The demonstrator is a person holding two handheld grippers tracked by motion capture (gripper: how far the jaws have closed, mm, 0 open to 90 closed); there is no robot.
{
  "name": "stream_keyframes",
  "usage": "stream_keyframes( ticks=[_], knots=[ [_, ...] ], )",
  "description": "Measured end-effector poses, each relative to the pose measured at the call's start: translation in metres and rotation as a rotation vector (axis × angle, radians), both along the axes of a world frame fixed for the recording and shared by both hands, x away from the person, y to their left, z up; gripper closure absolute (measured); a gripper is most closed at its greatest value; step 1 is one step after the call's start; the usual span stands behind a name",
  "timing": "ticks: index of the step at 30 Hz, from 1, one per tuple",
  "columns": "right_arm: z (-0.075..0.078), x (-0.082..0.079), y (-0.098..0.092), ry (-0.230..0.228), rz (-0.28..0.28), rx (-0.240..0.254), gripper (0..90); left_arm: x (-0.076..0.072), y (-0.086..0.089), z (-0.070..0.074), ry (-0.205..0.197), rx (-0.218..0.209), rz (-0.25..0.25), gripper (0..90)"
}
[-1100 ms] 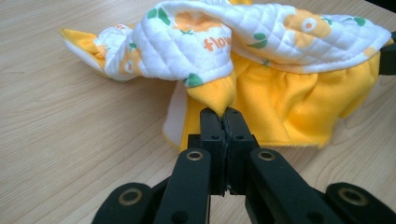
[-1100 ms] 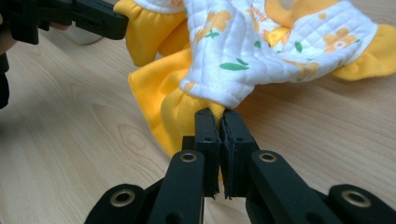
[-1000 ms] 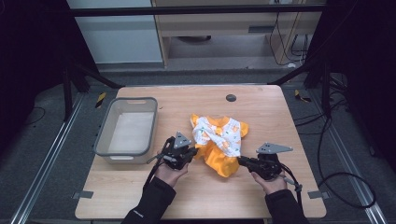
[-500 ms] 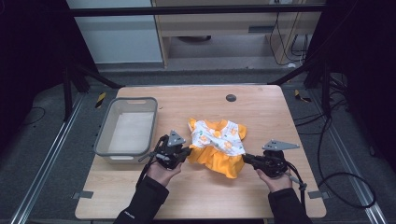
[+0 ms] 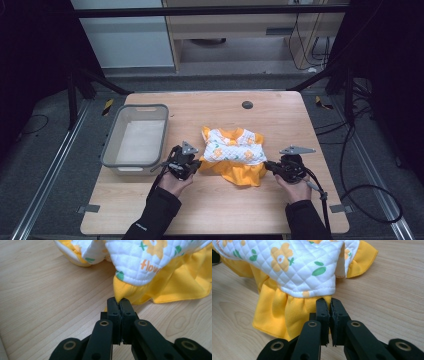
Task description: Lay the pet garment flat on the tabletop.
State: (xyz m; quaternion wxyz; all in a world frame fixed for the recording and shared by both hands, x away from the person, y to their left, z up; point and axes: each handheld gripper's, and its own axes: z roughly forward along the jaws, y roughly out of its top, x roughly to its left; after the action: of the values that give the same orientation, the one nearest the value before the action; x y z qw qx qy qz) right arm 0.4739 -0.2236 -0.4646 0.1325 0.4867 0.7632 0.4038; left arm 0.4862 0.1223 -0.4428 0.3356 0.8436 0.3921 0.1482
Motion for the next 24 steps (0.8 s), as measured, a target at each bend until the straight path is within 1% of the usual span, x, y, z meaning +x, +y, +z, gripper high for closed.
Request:
stream_keyframes(
  ticks=[2, 3, 4, 5, 7, 8, 9, 10, 11, 13, 15, 16, 18, 20, 22, 24],
  knots=[
    [-0.001, 0.001, 0.001, -0.011, -0.002, -0.011, 85.7, 0.0, -0.002, -0.003, -0.005, 0.015, -0.004, 88.2],
    [-0.002, 0.001, 0.002, -0.02, -0.004, -0.018, 85.3, 0.0, -0.003, -0.003, -0.01, 0.014, -0.003, 88.0],
    [-0.003, 0.001, 0.003, -0.027, -0.005, -0.023, 84.7, 0.0, -0.003, -0.003, -0.021, 0.02, -0.006, 87.6],
    [-0.003, 0.001, 0.003, -0.034, -0.002, -0.028, 84.2, 0.0, -0.004, -0.003, -0.03, 0.021, -0.005, 87.0],
    [-0.003, 0.0, 0.002, -0.048, -0.006, -0.03, 82.0, 0.001, -0.003, -0.003, -0.036, 0.009, -0.001, 85.3],
    [-0.003, 0.0, 0.002, -0.055, -0.009, -0.037, 80.4, 0.001, -0.003, -0.004, -0.044, 0.012, 0.003, 82.5],
    [-0.003, 0.0, 0.001, -0.062, -0.008, -0.04, 78.5, 0.001, -0.002, -0.005, -0.049, 0.013, 0.007, 77.0],
    [-0.004, -0.001, 0.001, -0.067, -0.008, -0.039, 76.4, 0.001, -0.001, -0.006, -0.054, 0.002, 0.01, 71.2],
    [-0.004, -0.001, 0.0, -0.074, -0.006, -0.039, 73.7, 0.0, 0.0, -0.008, -0.049, -0.012, 0.008, 68.5],
    [-0.005, -0.003, -0.002, -0.09, -0.007, -0.036, 68.8, -0.001, 0.001, -0.012, -0.052, -0.01, 0.012, 60.8],
    [-0.005, -0.005, -0.004, -0.092, -0.003, -0.028, 64.7, -0.002, 0.002, -0.015, -0.048, -0.019, 0.004, 53.2],
    [-0.006, -0.007, -0.005, -0.101, 0.0, -0.031, 62.7, -0.003, 0.002, -0.016, -0.052, -0.022, -0.004, 49.9],
    [-0.006, -0.01, -0.007, -0.114, 0.011, -0.028, 59.1, -0.006, 0.0, -0.018, -0.066, -0.03, -0.013, 46.0],
    [-0.008, -0.011, -0.01, -0.126, 0.026, -0.022, 55.5, -0.009, -0.003, -0.021, -0.07, -0.03, -0.029, 43.6],
    [-0.01, -0.012, -0.01, -0.119, 0.031, -0.018, 52.9, -0.011, -0.005, -0.025, -0.076, -0.017, -0.035, 42.5],
    [-0.015, -0.01, -0.009, -0.115, 0.047, -0.031, 51.4, -0.01, -0.007, -0.03, -0.075, -0.008, -0.034, 42.9]
  ],
)
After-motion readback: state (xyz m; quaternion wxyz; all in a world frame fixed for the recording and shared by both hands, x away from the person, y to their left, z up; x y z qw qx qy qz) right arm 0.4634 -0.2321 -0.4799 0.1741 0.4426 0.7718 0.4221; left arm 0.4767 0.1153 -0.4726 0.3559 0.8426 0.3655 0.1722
